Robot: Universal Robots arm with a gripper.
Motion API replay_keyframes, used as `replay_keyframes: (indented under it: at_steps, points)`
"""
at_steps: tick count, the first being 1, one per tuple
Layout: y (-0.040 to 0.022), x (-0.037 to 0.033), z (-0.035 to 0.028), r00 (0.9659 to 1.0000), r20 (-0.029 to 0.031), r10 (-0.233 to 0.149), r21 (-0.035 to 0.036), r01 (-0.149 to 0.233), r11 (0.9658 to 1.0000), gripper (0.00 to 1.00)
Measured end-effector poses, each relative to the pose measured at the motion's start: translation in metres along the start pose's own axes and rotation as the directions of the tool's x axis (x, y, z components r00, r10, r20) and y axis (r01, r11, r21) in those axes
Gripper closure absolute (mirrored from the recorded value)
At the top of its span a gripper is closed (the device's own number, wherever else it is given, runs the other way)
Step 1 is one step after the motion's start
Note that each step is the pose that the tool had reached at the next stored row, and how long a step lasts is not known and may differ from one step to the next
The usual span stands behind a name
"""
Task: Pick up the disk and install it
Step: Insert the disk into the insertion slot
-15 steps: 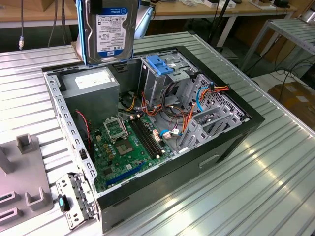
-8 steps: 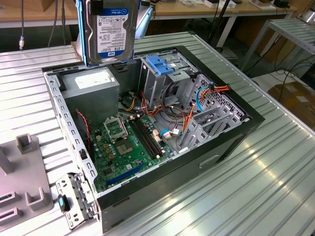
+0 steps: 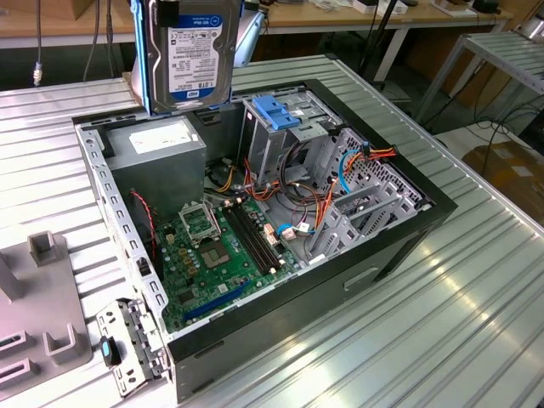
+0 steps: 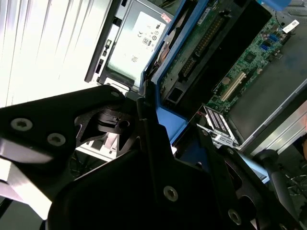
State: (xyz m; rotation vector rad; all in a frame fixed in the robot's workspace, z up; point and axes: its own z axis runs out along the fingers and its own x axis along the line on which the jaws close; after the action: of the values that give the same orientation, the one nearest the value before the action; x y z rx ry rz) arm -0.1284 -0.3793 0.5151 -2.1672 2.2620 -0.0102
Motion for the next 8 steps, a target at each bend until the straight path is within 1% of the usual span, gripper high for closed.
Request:
replay_keyframes:
  at_steps: [8]
  points:
    - [-0.0001, 0.0018, 0.0000, 1.0000, 0.0001, 0.000, 0.0001, 0.000, 1.0000, 0.63]
